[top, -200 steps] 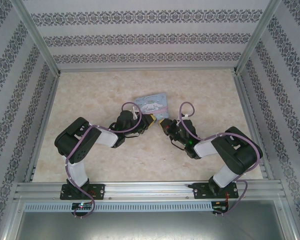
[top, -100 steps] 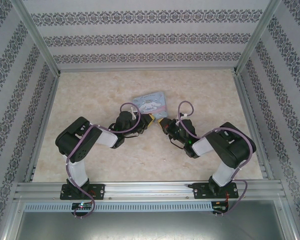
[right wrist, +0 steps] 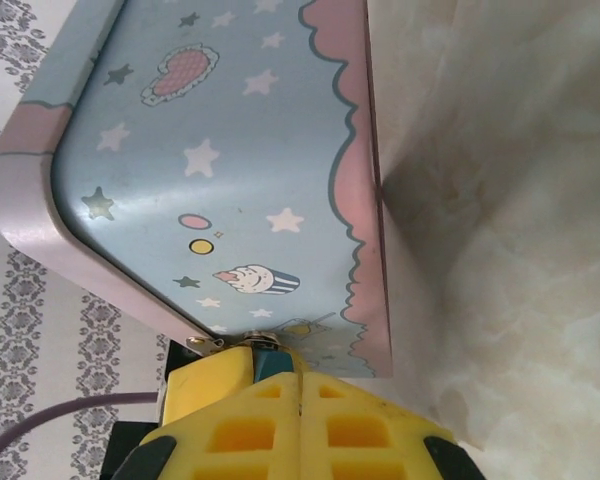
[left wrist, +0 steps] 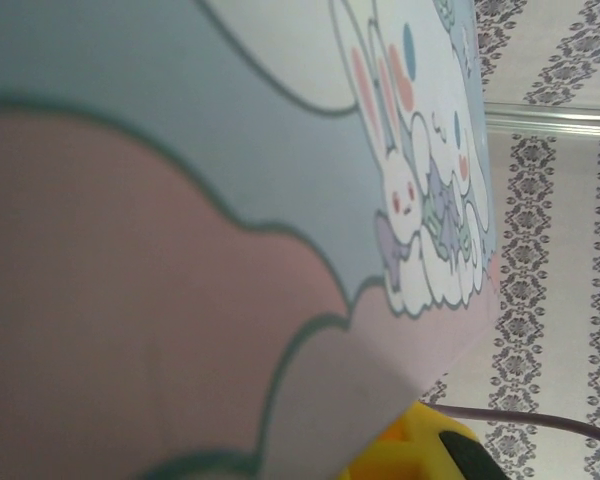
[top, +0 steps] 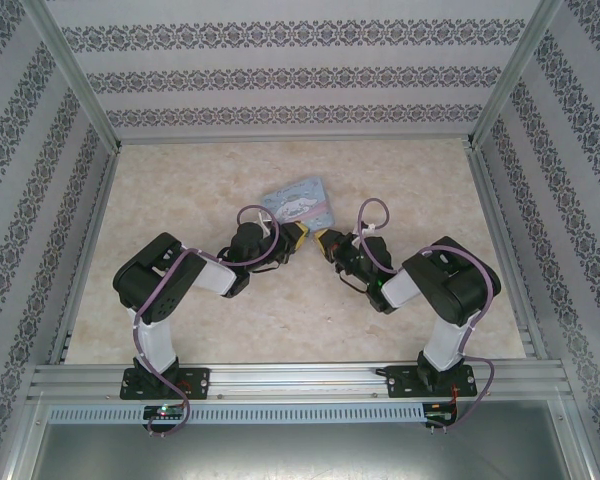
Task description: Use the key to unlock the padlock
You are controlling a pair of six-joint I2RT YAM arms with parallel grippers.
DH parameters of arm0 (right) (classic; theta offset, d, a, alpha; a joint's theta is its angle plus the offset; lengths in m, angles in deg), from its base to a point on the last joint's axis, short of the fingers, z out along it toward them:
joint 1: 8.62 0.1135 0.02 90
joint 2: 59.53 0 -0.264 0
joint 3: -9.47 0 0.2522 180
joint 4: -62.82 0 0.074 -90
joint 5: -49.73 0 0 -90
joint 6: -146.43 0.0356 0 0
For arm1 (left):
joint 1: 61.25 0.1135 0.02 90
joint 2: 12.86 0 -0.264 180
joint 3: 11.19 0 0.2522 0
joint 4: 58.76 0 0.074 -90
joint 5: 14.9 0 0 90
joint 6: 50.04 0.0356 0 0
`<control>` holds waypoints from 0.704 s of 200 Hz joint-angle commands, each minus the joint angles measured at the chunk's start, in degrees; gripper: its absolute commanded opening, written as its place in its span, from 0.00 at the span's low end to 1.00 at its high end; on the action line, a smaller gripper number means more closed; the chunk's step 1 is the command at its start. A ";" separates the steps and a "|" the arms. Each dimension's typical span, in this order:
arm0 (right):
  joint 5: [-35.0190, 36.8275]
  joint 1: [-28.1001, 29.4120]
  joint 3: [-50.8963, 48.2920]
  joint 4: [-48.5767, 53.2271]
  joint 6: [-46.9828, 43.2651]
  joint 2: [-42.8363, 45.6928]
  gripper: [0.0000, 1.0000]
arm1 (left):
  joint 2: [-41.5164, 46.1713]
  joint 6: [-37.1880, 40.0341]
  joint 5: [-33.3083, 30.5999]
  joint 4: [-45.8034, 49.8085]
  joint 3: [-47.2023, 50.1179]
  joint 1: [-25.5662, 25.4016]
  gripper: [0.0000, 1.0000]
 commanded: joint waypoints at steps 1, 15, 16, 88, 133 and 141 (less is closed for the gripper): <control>-2.11 0.46 2.26 -2.38 0.66 -1.04 0.00 | -0.23 -1.38 4.66 -9.04 -2.02 -2.61 0.00; -2.47 0.18 2.74 -2.25 0.93 -0.95 0.00 | -0.19 -0.81 4.98 -8.43 -2.00 -2.69 0.00; -2.54 0.13 2.77 -2.27 0.98 -0.95 0.00 | -0.23 -0.78 4.95 -8.40 -1.97 -2.69 0.00; -7.64 -2.94 5.58 0.84 1.25 -0.40 0.00 | -0.35 0.70 6.24 -7.37 -0.88 -2.69 0.00; -8.14 -2.43 6.49 1.75 0.93 -1.02 0.00 | -0.36 0.49 5.80 -7.70 -0.47 -2.78 0.00; -7.96 -2.04 6.58 1.75 0.89 -1.20 0.00 | -0.31 0.49 5.79 -7.52 -0.58 -2.78 0.00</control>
